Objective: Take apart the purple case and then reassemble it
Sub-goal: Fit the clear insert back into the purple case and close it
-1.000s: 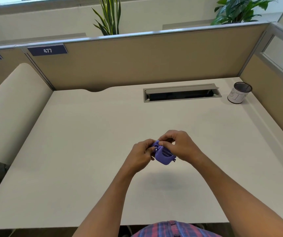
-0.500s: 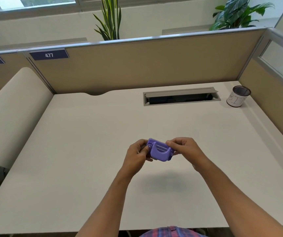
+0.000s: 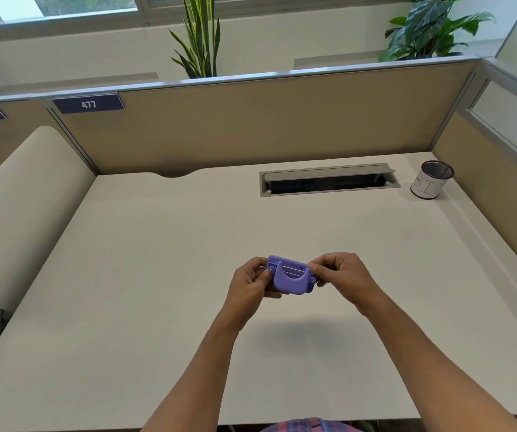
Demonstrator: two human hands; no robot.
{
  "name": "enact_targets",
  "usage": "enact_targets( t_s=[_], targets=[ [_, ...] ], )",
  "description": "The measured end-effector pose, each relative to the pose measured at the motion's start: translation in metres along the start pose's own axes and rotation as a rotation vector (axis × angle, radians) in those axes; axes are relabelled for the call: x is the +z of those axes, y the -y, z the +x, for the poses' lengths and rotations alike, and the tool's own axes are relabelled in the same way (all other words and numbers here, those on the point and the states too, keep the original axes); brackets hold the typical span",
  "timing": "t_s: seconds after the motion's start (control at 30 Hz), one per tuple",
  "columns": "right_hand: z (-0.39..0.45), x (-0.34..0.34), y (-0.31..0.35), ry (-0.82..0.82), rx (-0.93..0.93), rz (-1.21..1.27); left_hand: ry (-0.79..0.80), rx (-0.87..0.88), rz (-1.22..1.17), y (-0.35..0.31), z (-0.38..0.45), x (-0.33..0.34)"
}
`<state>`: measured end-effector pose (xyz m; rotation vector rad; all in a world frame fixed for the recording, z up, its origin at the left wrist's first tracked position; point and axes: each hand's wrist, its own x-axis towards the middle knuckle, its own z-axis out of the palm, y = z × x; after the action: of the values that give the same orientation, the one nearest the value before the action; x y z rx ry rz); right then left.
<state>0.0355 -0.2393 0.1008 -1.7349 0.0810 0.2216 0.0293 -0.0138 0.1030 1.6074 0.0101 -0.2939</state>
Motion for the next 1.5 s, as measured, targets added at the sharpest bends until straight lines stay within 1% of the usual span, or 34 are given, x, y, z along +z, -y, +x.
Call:
enact_targets(
  t_s=[0.1,0.27,0.4,0.5,0.7,0.87,1.1,1.33,1.43,1.5],
  targets=[
    [0.002,0.006,0.001,-0.071,-0.021,-0.061,-0.001,-0.006,-0.014,0.000,-0.001,0.000],
    [0.000,0.012,0.000,-0.113,-0.006,0.117,-0.024,-0.027,-0.078,0.002,0.000,-0.002],
    [-0.003,0.013,-0.004,-0.037,0.060,0.310,-0.064,-0.061,-0.186,0.005,0.001,-0.001],
    [-0.008,0.010,-0.008,0.039,0.045,0.309,-0.082,-0.081,-0.250,0.007,0.003,-0.001],
    [-0.013,0.007,-0.003,0.074,-0.004,0.283,-0.066,-0.076,-0.265,0.007,0.004,-0.002],
    [-0.012,0.011,-0.001,0.001,-0.032,0.149,-0.054,-0.064,-0.228,0.007,0.002,0.000],
    [-0.014,0.016,-0.001,-0.064,-0.075,0.080,-0.040,-0.043,-0.190,0.007,0.001,-0.003],
    [-0.012,0.008,0.006,-0.047,-0.097,0.014,0.026,-0.067,-0.159,0.013,0.001,-0.011],
    [-0.013,0.004,0.010,-0.061,-0.144,-0.091,0.018,-0.082,-0.145,0.010,0.005,-0.016],
    [-0.013,0.004,0.013,-0.076,-0.194,-0.248,0.014,-0.072,-0.107,0.007,0.007,-0.015]
  ],
)
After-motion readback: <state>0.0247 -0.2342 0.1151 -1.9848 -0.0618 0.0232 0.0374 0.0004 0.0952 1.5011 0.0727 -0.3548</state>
